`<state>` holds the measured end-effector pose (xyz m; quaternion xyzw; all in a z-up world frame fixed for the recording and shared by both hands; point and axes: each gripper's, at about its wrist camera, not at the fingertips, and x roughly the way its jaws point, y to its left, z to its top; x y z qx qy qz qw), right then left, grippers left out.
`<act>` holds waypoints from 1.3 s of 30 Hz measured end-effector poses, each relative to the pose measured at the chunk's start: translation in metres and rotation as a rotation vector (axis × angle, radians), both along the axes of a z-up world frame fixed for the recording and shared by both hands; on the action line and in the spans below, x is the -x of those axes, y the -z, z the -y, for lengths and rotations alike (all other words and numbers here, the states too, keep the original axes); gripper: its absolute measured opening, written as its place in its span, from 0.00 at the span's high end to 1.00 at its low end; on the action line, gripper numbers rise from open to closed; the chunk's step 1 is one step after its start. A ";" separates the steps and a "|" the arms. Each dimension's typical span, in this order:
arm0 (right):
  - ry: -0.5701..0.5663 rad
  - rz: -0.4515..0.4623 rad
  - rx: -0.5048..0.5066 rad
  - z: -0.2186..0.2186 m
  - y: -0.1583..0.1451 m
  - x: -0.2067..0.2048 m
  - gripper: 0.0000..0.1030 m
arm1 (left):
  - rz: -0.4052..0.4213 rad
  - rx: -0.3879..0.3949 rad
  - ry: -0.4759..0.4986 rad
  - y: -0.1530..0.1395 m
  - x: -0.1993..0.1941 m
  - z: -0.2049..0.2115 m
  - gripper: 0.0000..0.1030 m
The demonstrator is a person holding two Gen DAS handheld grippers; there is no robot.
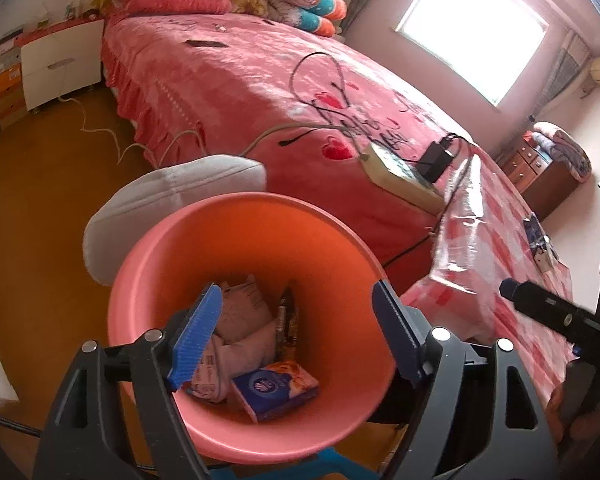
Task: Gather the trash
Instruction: 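Move both tools back over the table toward the carton and bottle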
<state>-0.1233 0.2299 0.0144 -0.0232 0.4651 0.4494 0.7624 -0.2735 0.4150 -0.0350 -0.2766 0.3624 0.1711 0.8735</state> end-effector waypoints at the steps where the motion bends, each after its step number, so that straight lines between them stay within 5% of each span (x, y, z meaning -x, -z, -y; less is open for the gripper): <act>1: 0.006 0.007 0.003 0.003 0.001 -0.002 0.11 | 0.003 -0.003 0.010 -0.002 -0.002 0.004 0.24; 14: 0.148 0.131 0.072 0.076 0.000 -0.005 0.09 | 0.038 -0.045 0.181 -0.026 -0.030 0.065 0.23; 39: 0.382 0.142 0.129 0.201 0.005 -0.001 0.09 | -0.024 -0.090 0.414 -0.036 -0.075 0.160 0.19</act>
